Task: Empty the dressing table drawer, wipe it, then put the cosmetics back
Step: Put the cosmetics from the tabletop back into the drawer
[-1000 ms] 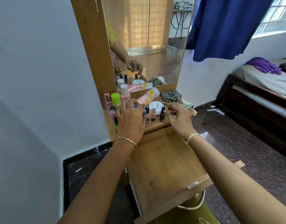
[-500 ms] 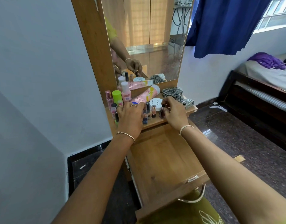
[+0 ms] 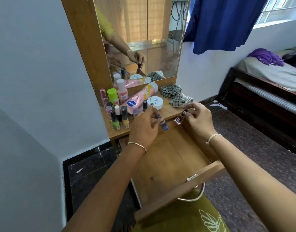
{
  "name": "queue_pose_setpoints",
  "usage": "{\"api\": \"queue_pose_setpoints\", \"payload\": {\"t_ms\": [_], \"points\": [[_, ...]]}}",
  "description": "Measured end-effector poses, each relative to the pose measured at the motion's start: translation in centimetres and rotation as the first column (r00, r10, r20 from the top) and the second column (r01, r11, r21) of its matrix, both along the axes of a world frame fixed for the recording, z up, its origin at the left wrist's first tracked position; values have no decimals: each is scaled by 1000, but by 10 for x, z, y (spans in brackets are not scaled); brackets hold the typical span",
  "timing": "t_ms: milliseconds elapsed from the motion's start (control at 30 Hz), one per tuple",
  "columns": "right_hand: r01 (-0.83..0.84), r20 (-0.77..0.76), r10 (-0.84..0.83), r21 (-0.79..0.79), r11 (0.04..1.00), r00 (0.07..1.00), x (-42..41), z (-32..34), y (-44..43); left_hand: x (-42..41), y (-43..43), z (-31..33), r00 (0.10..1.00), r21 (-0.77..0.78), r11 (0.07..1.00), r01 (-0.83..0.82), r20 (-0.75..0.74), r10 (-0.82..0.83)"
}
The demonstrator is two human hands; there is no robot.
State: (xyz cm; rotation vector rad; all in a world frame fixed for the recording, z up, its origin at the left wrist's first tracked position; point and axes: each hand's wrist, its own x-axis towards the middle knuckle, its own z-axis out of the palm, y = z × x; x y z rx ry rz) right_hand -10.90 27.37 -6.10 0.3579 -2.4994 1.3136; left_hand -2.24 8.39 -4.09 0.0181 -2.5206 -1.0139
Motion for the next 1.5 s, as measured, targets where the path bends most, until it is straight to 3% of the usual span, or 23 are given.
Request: {"api": "queue_pose_setpoints", "payload": {"t_ms": [133, 300, 467, 633, 967, 1233, 1500], "points": [[16, 64, -22, 94, 995, 998, 0, -14, 20, -11, 29, -23, 996, 130, 992, 4, 92, -16], [64, 93, -89, 245, 967, 992, -7, -33, 25, -36, 55, -61, 975, 240, 960, -142, 203, 93], [121, 47, -146, 345, 931, 988, -14, -45, 20, -57, 68, -85, 944, 379, 878, -293, 260, 203], [162, 18, -183, 385, 909, 983, -22, -58, 18, -72, 74, -106, 944, 447, 846, -291, 278, 178], [218, -69, -212, 485, 847, 975, -36, -67, 12, -95, 89, -111, 959, 456, 857, -241, 247, 138], [208, -142, -154, 561, 801, 978, -38, -74, 14, -99, 92, -109, 960, 377, 896, -235, 232, 154], [233, -123, -198, 457, 859, 972, -36, -69, 20, -95, 91, -108, 965, 367, 905, -213, 224, 137]]}}
